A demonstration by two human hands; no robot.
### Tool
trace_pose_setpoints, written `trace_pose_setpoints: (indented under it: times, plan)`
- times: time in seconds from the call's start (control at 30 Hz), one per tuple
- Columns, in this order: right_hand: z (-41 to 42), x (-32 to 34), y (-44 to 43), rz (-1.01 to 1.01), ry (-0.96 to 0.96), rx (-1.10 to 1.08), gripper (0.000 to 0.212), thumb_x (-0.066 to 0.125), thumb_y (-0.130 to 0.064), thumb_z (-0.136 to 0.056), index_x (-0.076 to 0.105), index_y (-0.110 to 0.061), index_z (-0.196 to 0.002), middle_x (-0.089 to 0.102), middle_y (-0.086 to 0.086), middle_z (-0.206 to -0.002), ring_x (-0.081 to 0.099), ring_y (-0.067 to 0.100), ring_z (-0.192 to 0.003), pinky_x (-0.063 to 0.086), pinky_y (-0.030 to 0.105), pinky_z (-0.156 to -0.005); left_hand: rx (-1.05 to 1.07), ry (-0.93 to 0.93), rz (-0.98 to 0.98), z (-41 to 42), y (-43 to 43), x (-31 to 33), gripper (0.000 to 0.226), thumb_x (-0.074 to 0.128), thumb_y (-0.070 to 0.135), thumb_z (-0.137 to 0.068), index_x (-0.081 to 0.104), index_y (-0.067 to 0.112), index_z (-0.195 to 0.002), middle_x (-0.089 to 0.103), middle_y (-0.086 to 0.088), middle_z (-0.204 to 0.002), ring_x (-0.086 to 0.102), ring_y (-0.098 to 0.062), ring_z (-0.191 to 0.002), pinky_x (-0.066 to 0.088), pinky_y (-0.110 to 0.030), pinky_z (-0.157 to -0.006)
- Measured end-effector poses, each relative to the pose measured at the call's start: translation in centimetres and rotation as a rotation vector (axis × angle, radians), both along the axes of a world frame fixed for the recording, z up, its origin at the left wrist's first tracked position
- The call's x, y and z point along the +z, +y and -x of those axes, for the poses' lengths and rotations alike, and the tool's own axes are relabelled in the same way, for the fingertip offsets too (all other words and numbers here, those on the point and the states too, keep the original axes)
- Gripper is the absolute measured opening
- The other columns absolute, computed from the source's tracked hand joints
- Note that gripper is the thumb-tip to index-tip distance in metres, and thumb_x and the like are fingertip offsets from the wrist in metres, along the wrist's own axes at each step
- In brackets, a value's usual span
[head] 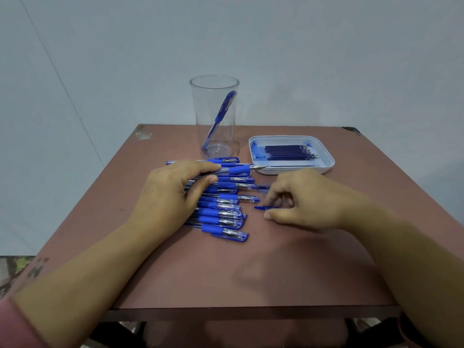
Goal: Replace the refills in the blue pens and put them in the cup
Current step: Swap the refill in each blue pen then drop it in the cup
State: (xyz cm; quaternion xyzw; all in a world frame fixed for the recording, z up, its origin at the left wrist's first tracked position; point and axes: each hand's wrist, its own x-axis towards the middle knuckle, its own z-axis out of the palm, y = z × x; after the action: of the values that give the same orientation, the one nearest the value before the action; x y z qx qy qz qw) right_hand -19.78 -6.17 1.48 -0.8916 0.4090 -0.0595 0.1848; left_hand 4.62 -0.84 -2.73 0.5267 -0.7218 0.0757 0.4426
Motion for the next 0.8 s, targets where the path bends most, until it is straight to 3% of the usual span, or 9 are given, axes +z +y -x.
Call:
trace_pose_setpoints:
  times: [0.1,0.2,0.33,0.47,0.6,0.7,0.8]
  plan:
    - [0.0,0.1,-0.2,0.065,0.013,-0.023,0.009,0.067,-0.037,-0.086,0.068,-0.031,-0.093,0.064,-0.010,-0.082,0.058,0.003,-0.073,0.045,0.016,-0.066,0.010,0.002,-0.002,-0.1,0.0,0.0,0.021,0.065,0.022,-0.089,0.074,0.018,-0.108,0.064,0.019,-0.104,0.060,0.004,-0.097,0.040,-0.005,-0.089]
    - [1.2,1.0,-0.7,0.115,-0.231,-0.122,0.006,0.069,-0.034,-0.085,0.063,-0.035,-0.086,0.062,-0.015,-0.075,0.057,0.001,-0.070,0.043,0.012,-0.063,0.014,0.007,-0.009,-0.2,0.0,-0.1,0.021,0.065,0.021,-0.089,0.074,0.017,-0.107,0.066,0.017,-0.103,0.061,0.002,-0.098,0.040,-0.004,-0.090]
    - [1.1,1.5,-0.9,0.156,-0.468,-0.091,0.011,0.073,-0.025,-0.083,0.065,-0.032,-0.089,0.061,-0.024,-0.072,0.051,0.006,-0.067,0.042,0.011,-0.063,0.005,0.011,-0.018,-0.2,0.0,-0.1,0.020,0.065,0.022,-0.089,0.074,0.017,-0.107,0.070,0.012,-0.103,0.061,0.002,-0.096,0.041,-0.006,-0.088]
    - [0.1,0.9,-0.6,0.123,-0.493,-0.036,0.018,0.074,-0.029,-0.082,0.063,-0.043,-0.085,0.066,-0.012,-0.080,0.056,0.010,-0.067,0.046,0.016,-0.064,-0.013,-0.005,-0.014,0.0,0.0,0.1,0.020,0.066,0.020,-0.088,0.074,0.016,-0.106,0.071,0.010,-0.102,0.062,0.000,-0.097,0.041,-0.006,-0.089]
    - [-0.9,0.6,-0.3,0.118,-0.535,-0.017,0.021,0.074,-0.028,-0.082,0.064,-0.046,-0.087,0.068,-0.020,-0.089,0.063,0.009,-0.078,0.051,0.019,-0.073,-0.025,-0.026,-0.004,0.2,0.1,0.1,0.019,0.066,0.021,-0.089,0.074,0.017,-0.107,0.072,0.009,-0.103,0.063,-0.001,-0.098,0.045,-0.013,-0.089]
    - [-1.4,0.2,-0.1,0.116,-0.582,-0.024,0.024,0.075,-0.026,-0.081,0.064,-0.047,-0.086,0.068,-0.022,-0.088,0.063,0.005,-0.076,0.050,0.016,-0.072,-0.019,-0.033,0.025,0.1,0.2,0.1,0.018,0.064,0.021,-0.090,0.074,0.018,-0.105,0.072,0.010,-0.101,0.063,-0.003,-0.096,0.044,-0.012,-0.089]
    - [-1.5,-0.5,0.2,0.074,-0.653,-0.055,0.022,0.076,-0.025,-0.080,0.067,-0.044,-0.085,0.072,-0.013,-0.083,0.067,0.011,-0.077,0.055,0.030,-0.076,0.012,-0.095,0.055,0.2,0.2,0.1,0.020,0.058,0.026,-0.092,0.074,0.019,-0.102,0.073,0.008,-0.099,0.061,-0.006,-0.093,0.038,-0.009,-0.089]
